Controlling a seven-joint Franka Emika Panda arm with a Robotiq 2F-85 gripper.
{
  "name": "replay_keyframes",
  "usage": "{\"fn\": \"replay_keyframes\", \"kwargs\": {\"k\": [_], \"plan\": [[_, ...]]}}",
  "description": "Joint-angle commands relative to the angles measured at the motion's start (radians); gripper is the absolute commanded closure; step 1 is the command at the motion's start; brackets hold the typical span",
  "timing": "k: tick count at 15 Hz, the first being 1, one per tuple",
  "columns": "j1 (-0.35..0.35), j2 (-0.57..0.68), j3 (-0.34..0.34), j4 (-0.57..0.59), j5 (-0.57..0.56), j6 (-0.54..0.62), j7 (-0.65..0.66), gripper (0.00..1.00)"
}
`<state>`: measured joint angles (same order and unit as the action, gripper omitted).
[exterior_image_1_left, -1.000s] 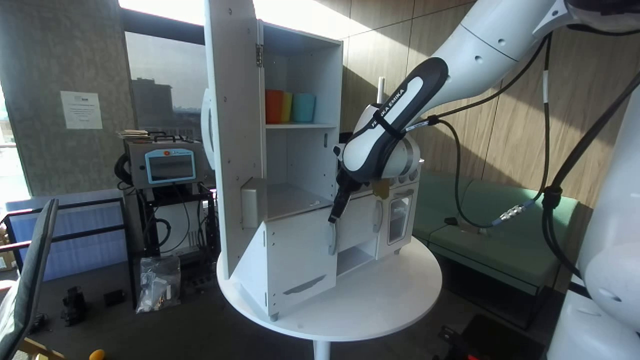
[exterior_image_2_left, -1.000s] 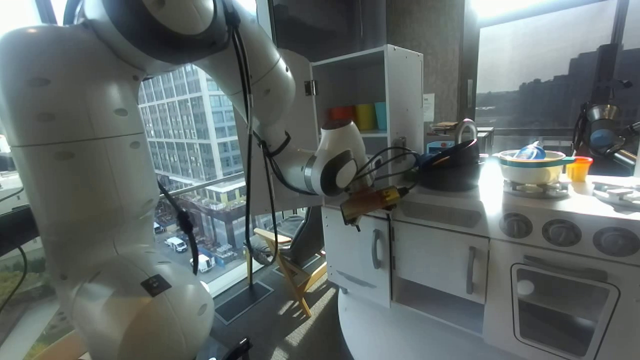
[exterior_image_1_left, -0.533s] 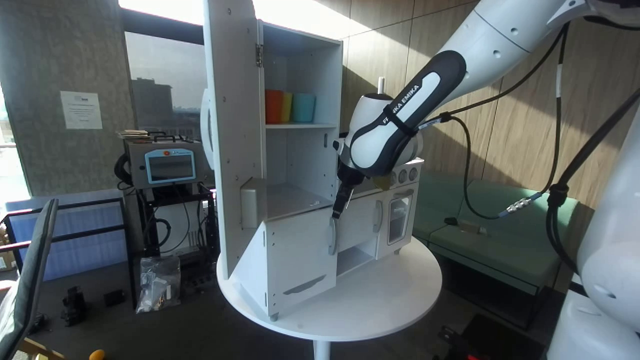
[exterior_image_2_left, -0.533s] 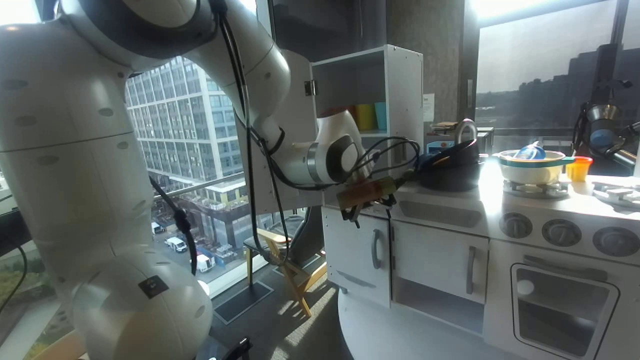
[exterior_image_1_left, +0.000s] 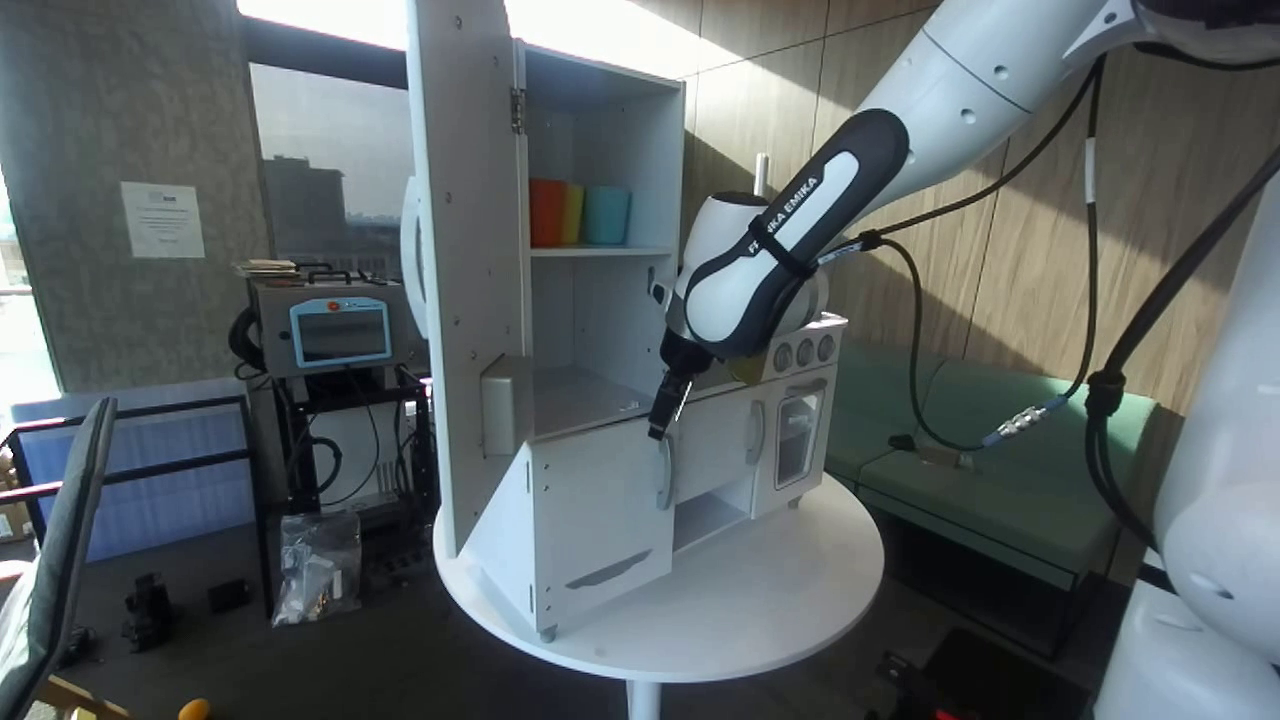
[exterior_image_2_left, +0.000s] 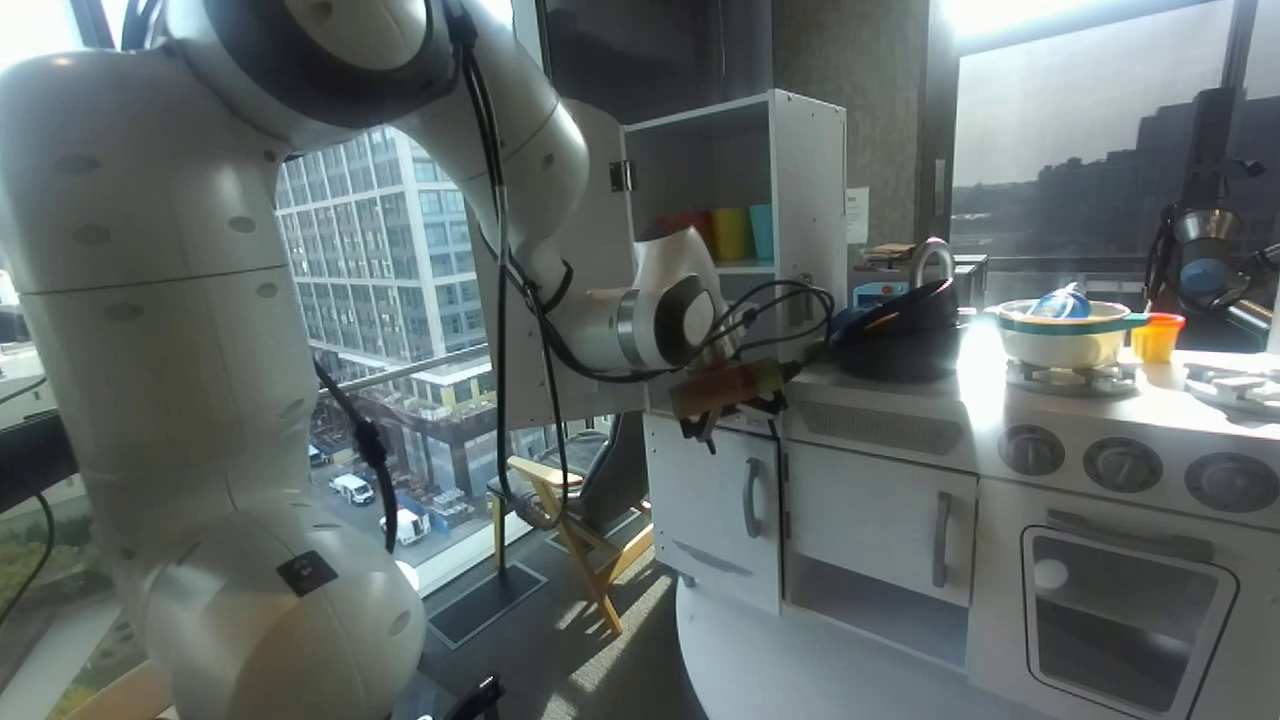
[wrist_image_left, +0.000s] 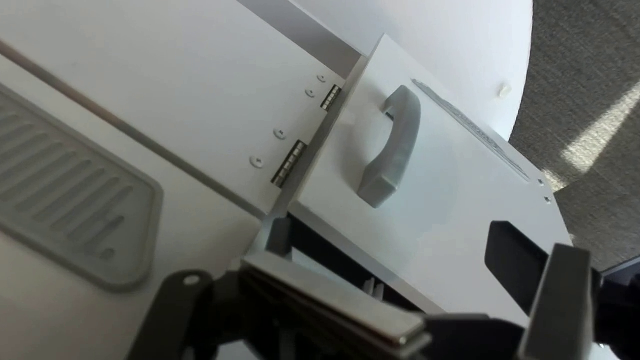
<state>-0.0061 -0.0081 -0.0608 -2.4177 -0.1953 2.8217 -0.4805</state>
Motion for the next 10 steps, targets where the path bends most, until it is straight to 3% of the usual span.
{"fn": "replay_keyframes", "kwargs": {"k": [1,3,7,10], "plan": [[-0.018,0.056,0.004,0.058,-0.041,0.022,0.054,0.0],[-0.024,0.073,0.001,0.059,-0.046,0.018,0.064,0.0],[-0.026,0.059,0.027,0.03,0.065,0.002,-0.032,0.0],[-0.023,0.031,0.036,0.02,0.121,-0.071,-0.057,0.0]]}}
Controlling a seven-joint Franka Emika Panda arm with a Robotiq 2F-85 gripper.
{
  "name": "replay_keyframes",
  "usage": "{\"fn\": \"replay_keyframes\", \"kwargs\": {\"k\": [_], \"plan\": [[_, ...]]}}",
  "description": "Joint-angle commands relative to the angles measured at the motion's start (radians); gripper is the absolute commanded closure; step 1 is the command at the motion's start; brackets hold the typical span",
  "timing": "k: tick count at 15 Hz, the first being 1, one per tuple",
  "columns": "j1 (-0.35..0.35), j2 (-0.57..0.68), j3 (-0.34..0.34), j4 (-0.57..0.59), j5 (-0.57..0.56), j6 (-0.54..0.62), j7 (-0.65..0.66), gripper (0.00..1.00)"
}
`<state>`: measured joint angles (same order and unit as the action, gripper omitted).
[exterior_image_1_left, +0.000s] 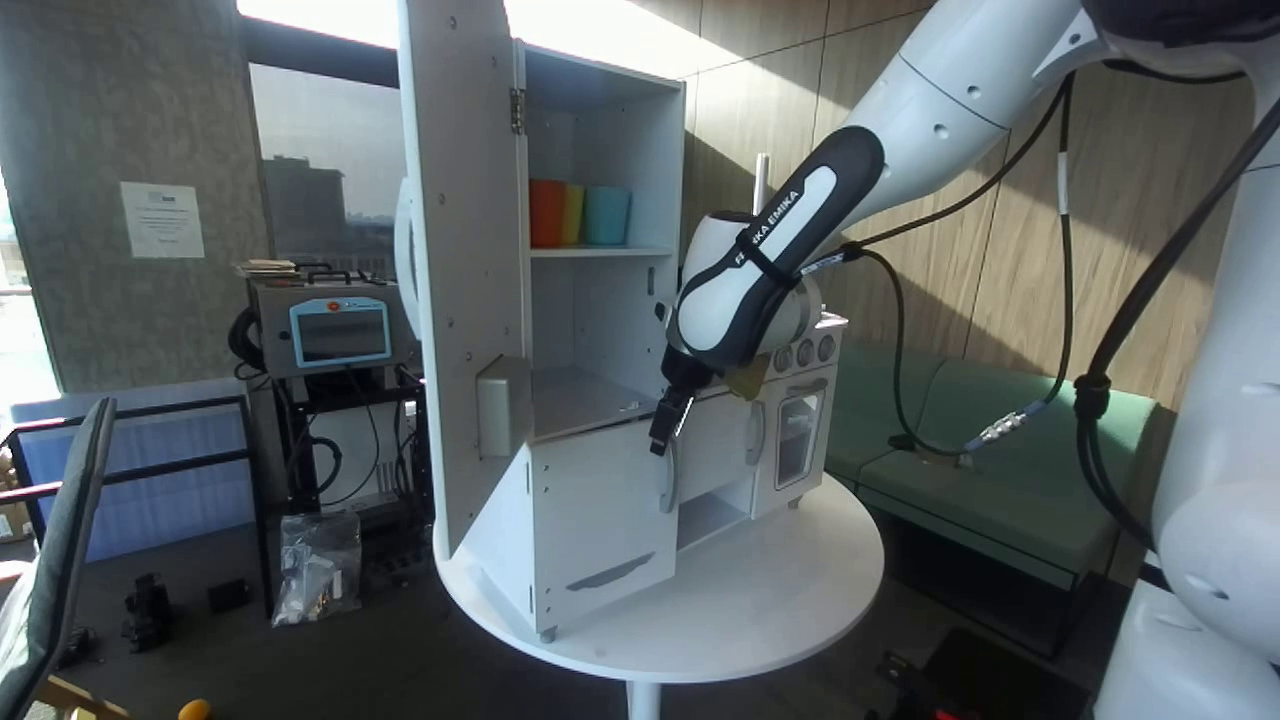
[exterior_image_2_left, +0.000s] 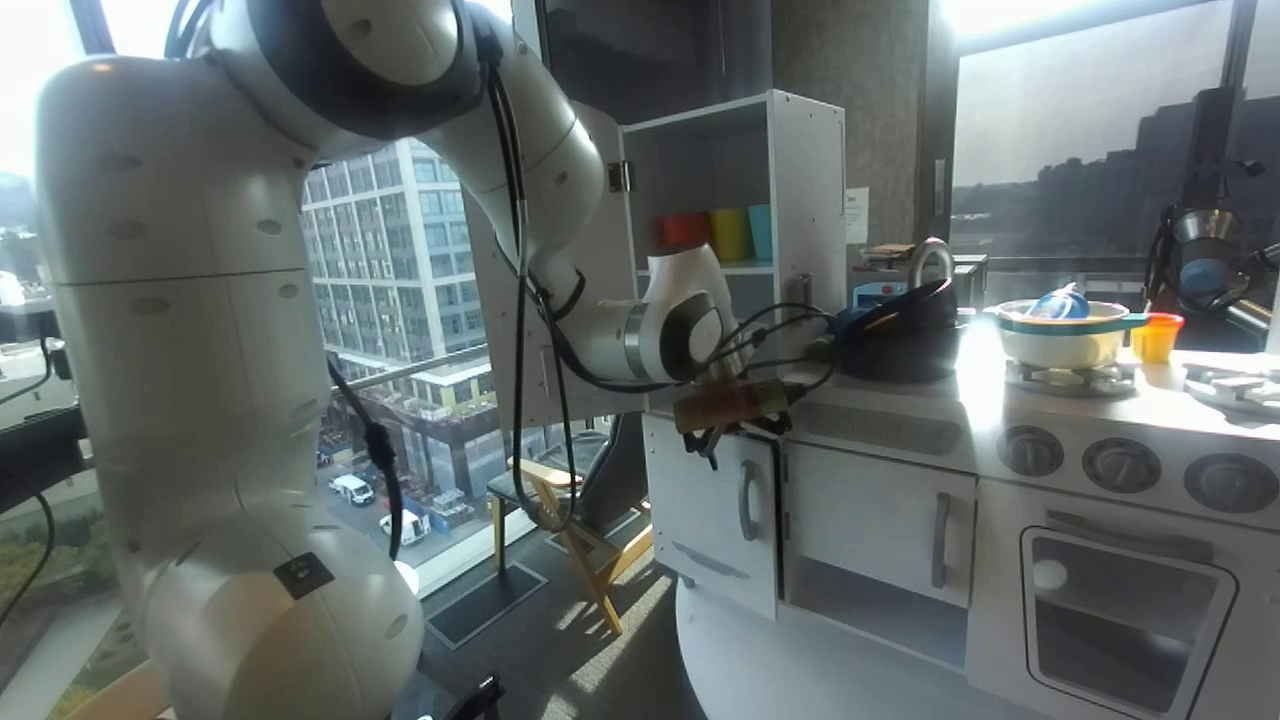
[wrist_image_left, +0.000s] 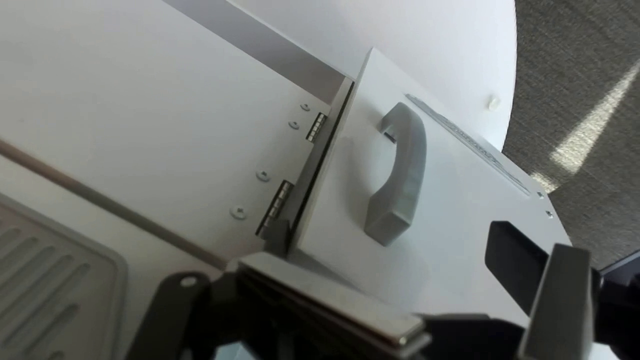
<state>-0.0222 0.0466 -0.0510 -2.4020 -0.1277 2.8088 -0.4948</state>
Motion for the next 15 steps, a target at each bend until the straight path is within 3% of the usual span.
{"fn": "replay_keyframes", "kwargs": {"k": [1,6,10,12,15], "plan": [[-0.004,-0.037,0.02,-0.002,0.018,-0.084,-0.008,0.0],[0.002,-0.128,0.019,-0.039,-0.118,-0.22,0.114,0.0],[0.023,-0.221,0.032,-0.086,-0.078,-0.335,0.067,0.0],[0.042,-0.224,0.026,-0.104,-0.045,-0.286,0.01,0.0],[0.019,-0.182,0.041,-0.09,-0.198,-0.133,0.11,0.0]]}}
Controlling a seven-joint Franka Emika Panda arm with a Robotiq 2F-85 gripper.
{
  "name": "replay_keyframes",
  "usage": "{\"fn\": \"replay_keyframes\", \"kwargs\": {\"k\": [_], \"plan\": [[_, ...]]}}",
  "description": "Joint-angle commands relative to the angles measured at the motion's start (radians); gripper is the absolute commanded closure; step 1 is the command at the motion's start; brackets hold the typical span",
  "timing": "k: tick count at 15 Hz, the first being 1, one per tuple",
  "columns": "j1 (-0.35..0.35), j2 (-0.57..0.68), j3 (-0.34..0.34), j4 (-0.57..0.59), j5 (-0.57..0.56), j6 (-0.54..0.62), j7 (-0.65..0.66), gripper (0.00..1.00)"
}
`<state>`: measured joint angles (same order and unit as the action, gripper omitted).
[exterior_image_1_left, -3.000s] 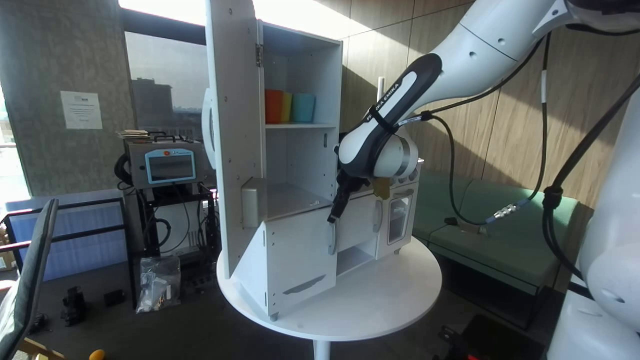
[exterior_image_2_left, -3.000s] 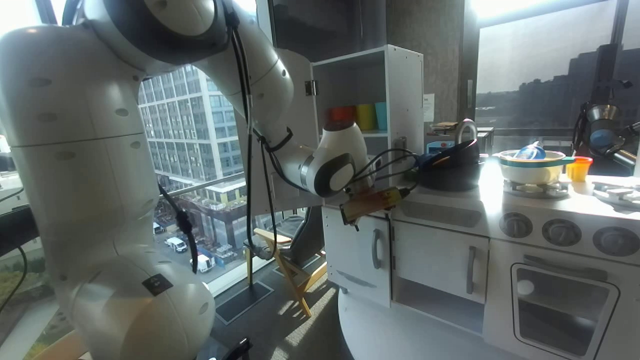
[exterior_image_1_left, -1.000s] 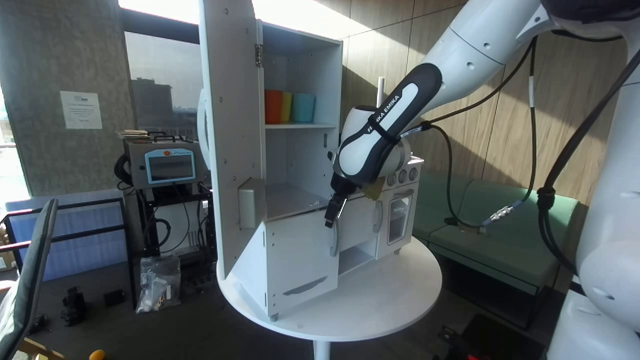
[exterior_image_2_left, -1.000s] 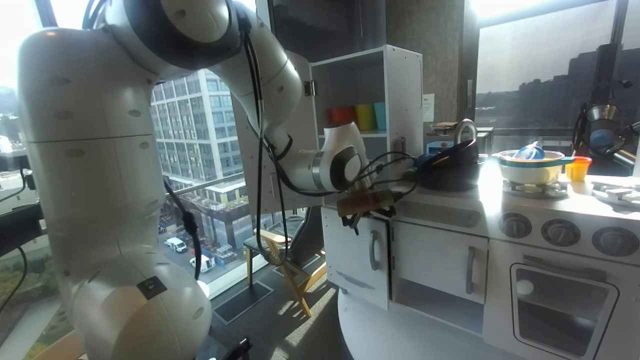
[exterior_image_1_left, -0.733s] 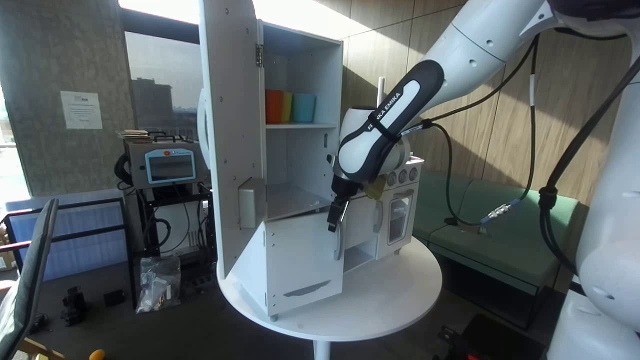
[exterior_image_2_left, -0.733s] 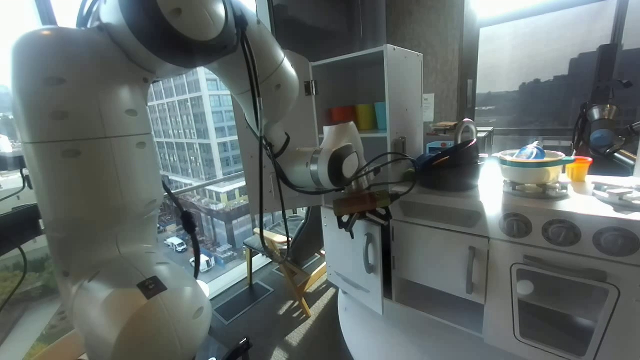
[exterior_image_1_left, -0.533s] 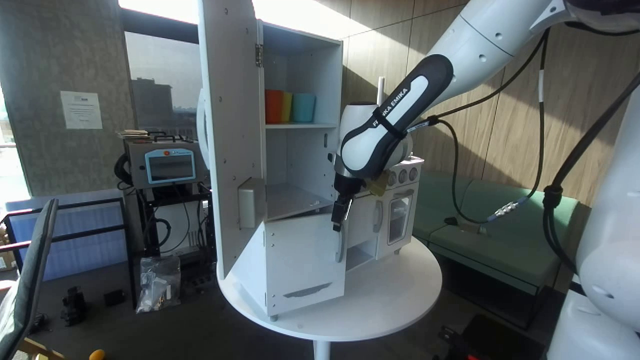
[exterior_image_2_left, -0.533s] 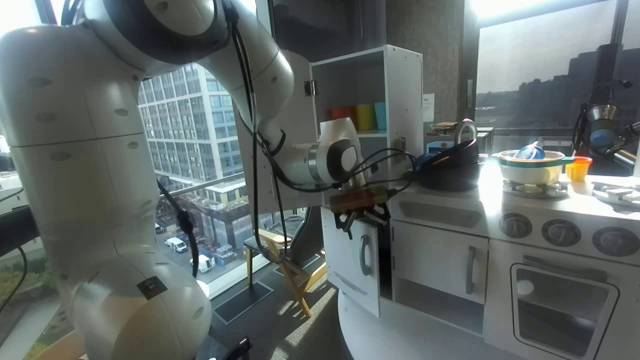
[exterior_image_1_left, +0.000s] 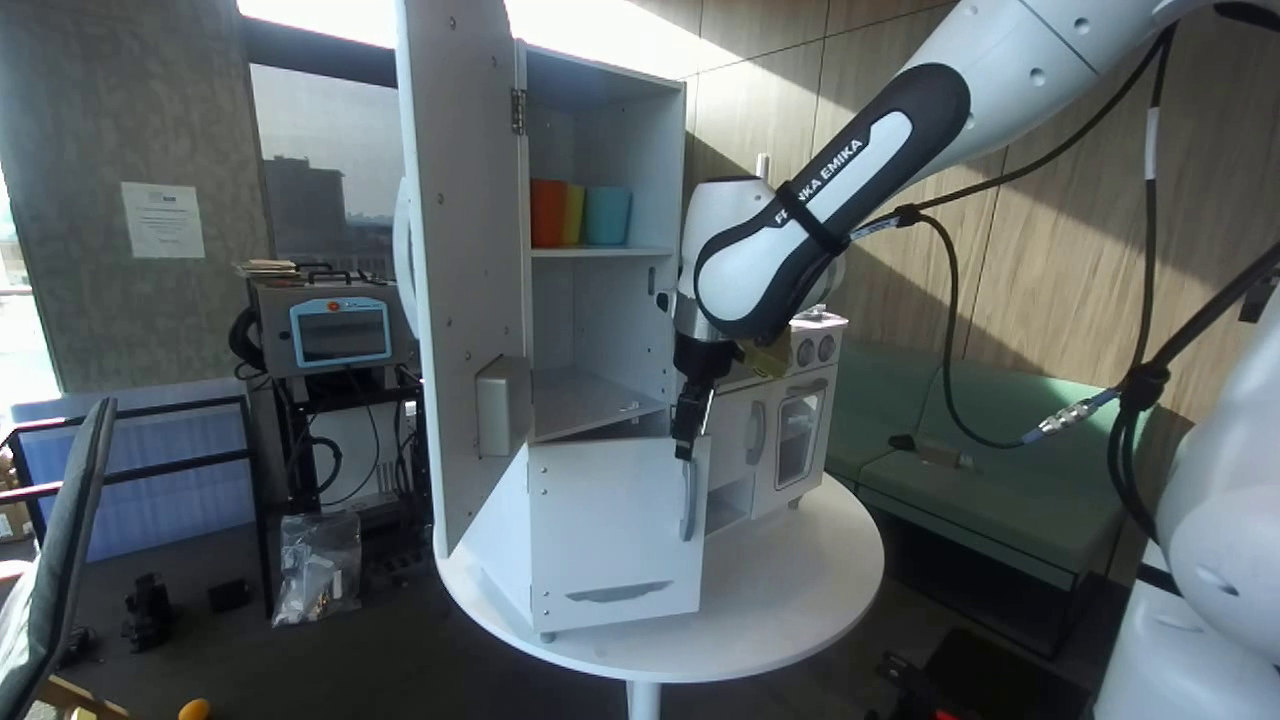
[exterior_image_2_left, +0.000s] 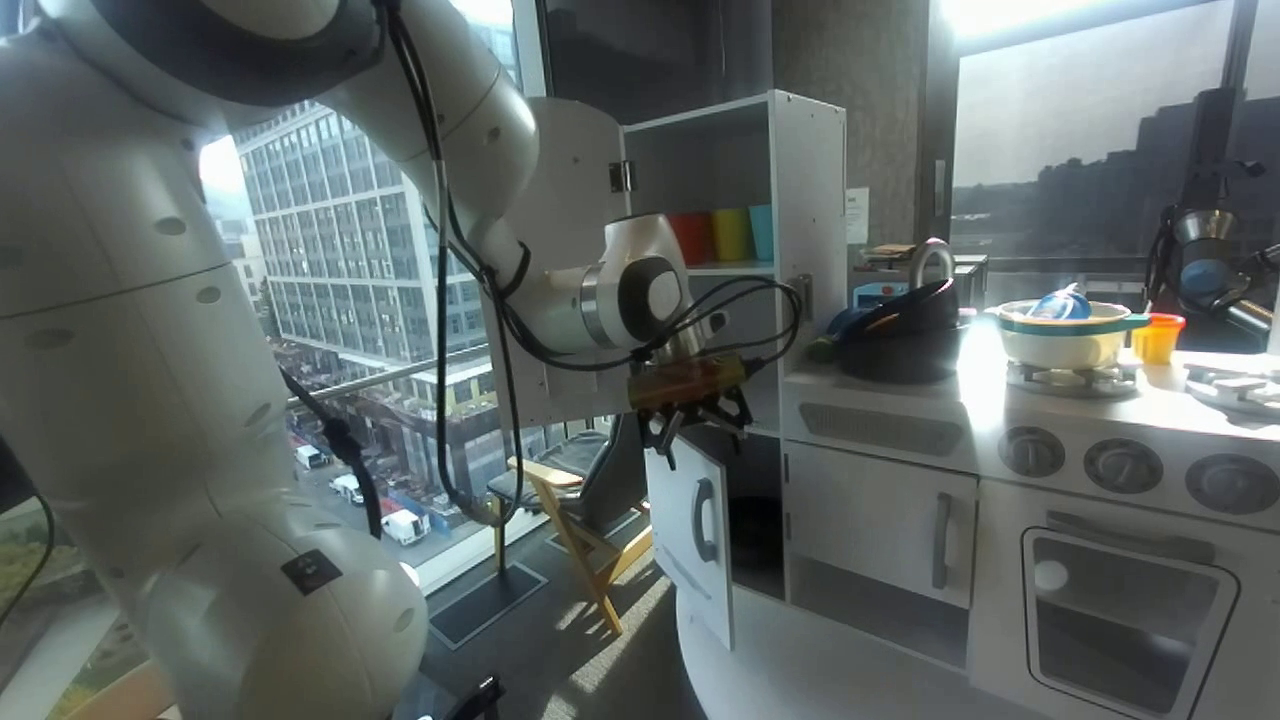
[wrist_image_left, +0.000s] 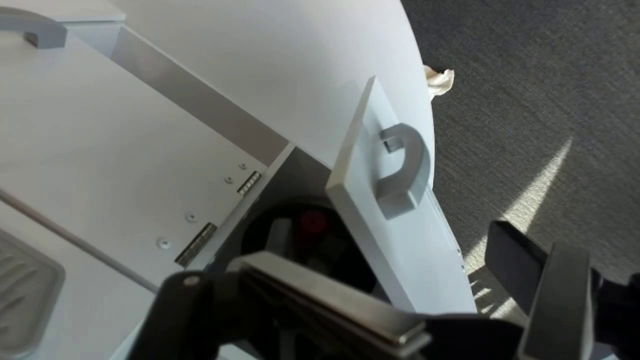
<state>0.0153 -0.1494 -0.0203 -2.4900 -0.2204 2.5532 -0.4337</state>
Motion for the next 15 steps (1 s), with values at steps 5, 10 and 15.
{"fn": "replay_keyframes", "kwargs": {"k": [5,10,15], "plan": [[-0.04,0.029,0.019,-0.004,-0.262,0.135,0.155,0.0],[0.01,0.028,0.012,-0.052,-0.144,0.151,0.019,0.0],[0.035,0.035,0.009,-0.037,-0.028,0.201,-0.083,0.0]]}}
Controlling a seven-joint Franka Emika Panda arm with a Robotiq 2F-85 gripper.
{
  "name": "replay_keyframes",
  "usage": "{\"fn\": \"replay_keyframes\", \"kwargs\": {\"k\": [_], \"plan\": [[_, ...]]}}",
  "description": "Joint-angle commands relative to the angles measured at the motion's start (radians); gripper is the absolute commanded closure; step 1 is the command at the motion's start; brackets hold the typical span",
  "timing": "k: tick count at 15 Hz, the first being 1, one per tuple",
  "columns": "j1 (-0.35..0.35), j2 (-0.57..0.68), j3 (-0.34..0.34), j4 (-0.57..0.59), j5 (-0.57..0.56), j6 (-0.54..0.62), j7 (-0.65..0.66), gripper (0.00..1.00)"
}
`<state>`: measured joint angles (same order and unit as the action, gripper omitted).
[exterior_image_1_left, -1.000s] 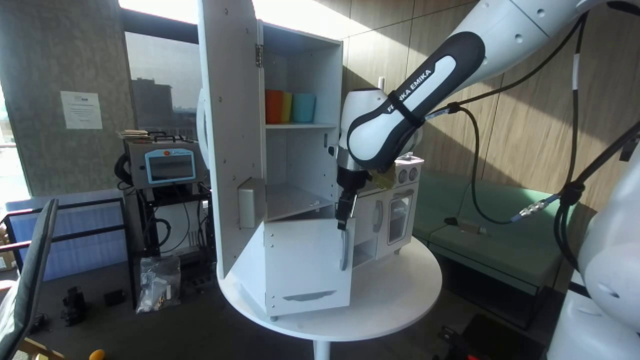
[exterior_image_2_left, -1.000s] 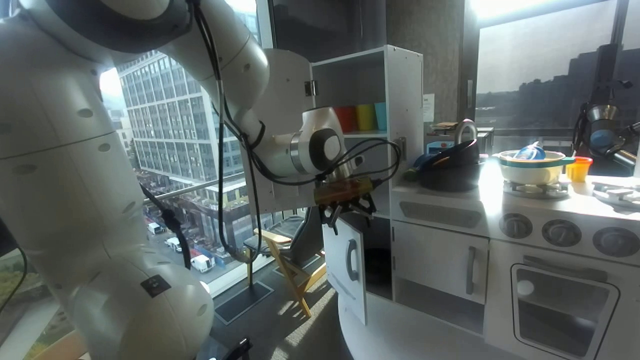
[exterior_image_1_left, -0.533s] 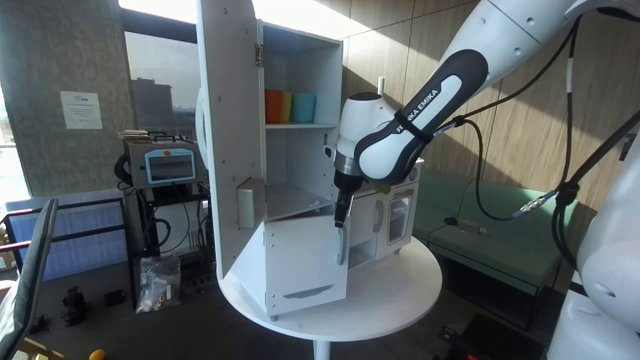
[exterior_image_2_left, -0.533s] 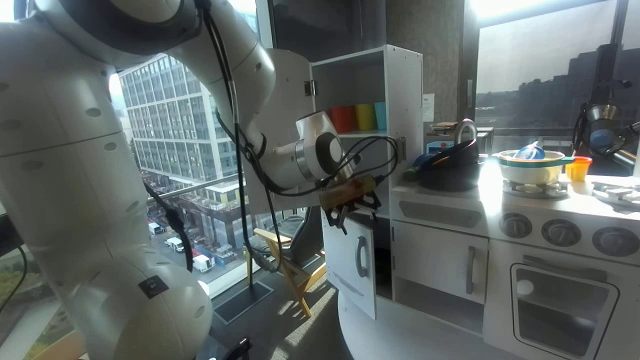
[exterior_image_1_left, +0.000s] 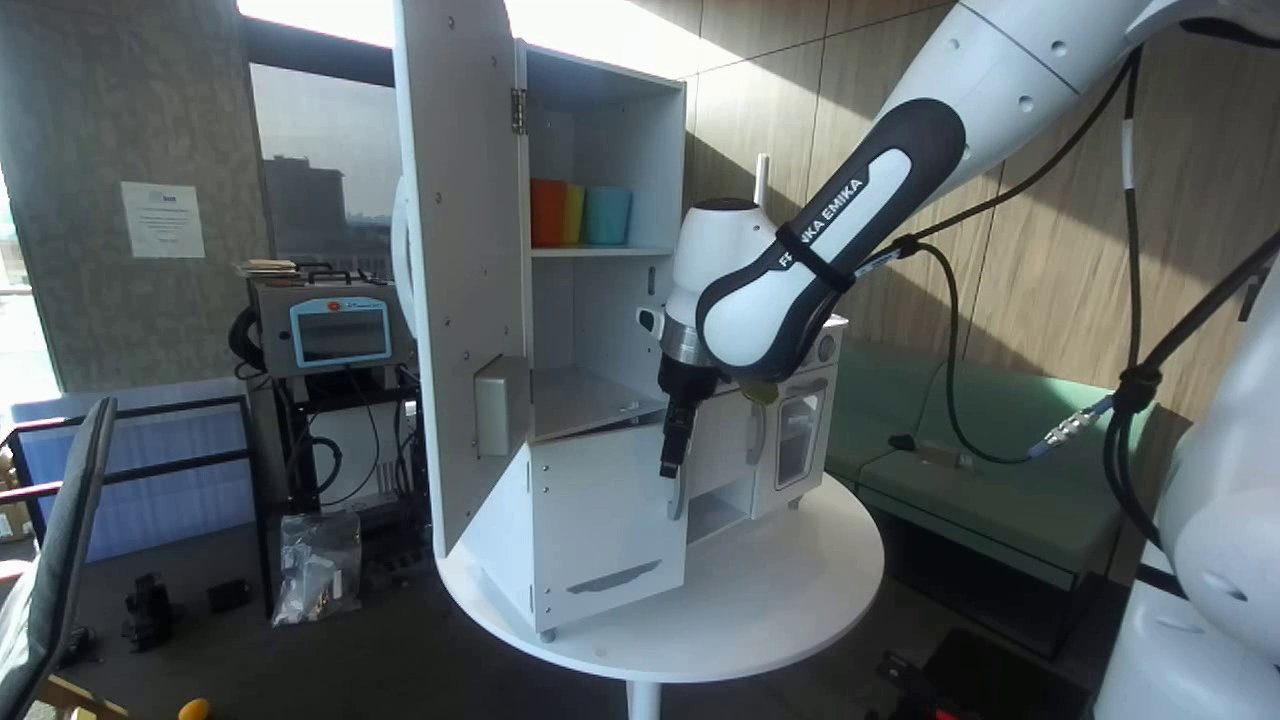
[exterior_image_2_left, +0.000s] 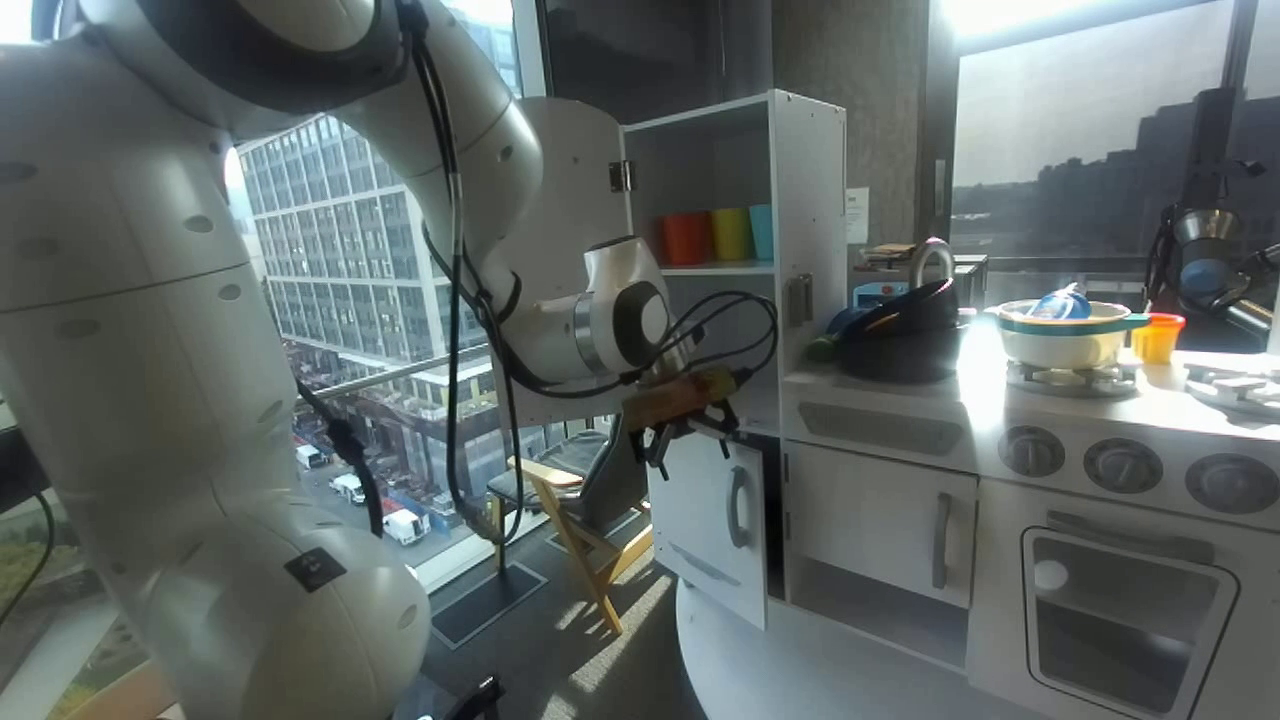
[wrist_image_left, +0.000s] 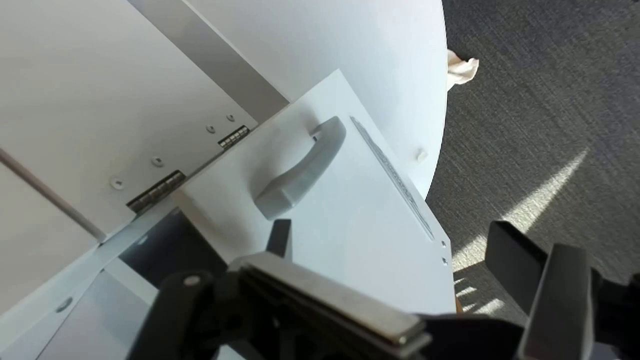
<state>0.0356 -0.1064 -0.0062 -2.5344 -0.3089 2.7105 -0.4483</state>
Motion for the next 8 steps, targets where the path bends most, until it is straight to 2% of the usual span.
{"fn": "replay_keyframes", "kwargs": {"k": [1,3,5,8], "plan": [[0.018,-0.005,-0.005,0.013,0.072,0.057,-0.084,0.0],[0.003,0.01,-0.002,0.024,0.022,0.119,-0.059,0.0],[0.002,0.018,-0.004,0.028,0.021,0.17,-0.061,0.0],[-0.008,0.034,-0.003,0.043,-0.009,0.196,-0.044,0.0]]}}
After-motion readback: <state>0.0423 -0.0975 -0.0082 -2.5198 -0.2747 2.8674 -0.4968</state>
